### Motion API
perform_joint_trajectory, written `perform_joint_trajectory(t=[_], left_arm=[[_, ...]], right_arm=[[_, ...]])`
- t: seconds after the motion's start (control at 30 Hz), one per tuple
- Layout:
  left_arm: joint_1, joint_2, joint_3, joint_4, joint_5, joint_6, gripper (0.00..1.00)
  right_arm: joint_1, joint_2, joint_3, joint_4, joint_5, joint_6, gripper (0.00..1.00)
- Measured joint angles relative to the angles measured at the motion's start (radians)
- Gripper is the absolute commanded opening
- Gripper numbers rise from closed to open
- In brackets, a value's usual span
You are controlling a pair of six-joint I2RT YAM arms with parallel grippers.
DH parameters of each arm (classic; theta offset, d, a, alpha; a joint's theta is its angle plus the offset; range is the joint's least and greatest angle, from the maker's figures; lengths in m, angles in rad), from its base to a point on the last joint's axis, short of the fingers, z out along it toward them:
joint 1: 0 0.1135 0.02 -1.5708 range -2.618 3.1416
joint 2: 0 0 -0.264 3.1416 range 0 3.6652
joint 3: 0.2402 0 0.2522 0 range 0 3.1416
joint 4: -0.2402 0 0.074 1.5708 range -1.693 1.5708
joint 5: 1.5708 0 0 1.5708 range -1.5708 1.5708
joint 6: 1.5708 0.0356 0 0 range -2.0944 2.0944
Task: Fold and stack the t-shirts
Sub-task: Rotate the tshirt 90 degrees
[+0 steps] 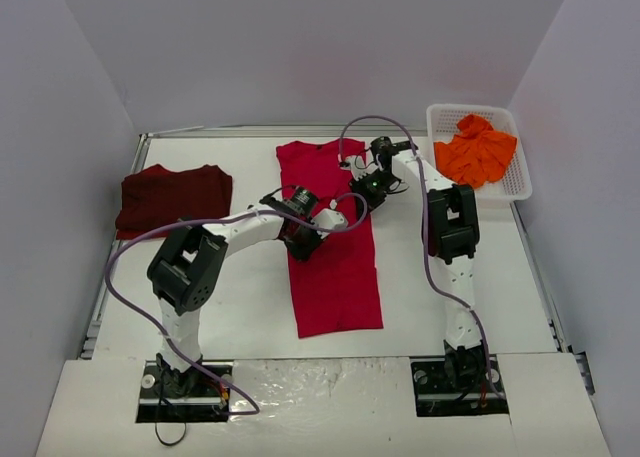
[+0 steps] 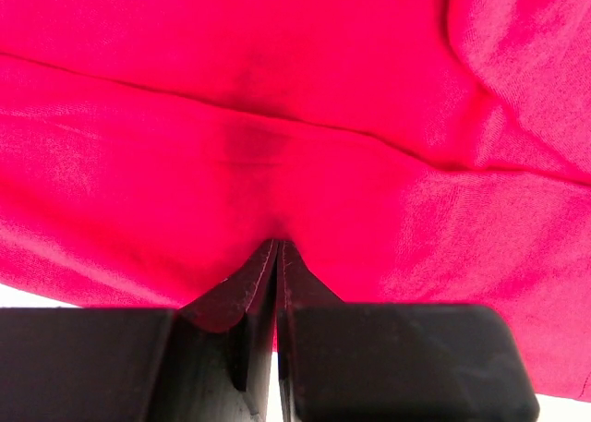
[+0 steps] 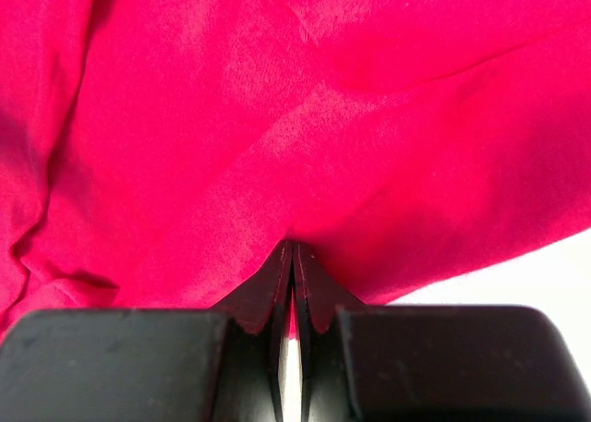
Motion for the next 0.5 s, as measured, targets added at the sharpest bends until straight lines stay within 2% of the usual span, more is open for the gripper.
perform_joint_trajectory(t=[0.3,0.5], left_arm=[[0.002,0.042,0.057,-0.018,-0.004,-0.004,0.02],[0.025,0.111,0.164,-0.053,-0.006,-0.025,0.02]], right_arm=[[0.000,0.064,0.100,-0.035,-0.030,0.014,0.00],[0.000,0.111,0.180,-0.048,-0.043,0.030,0.00]])
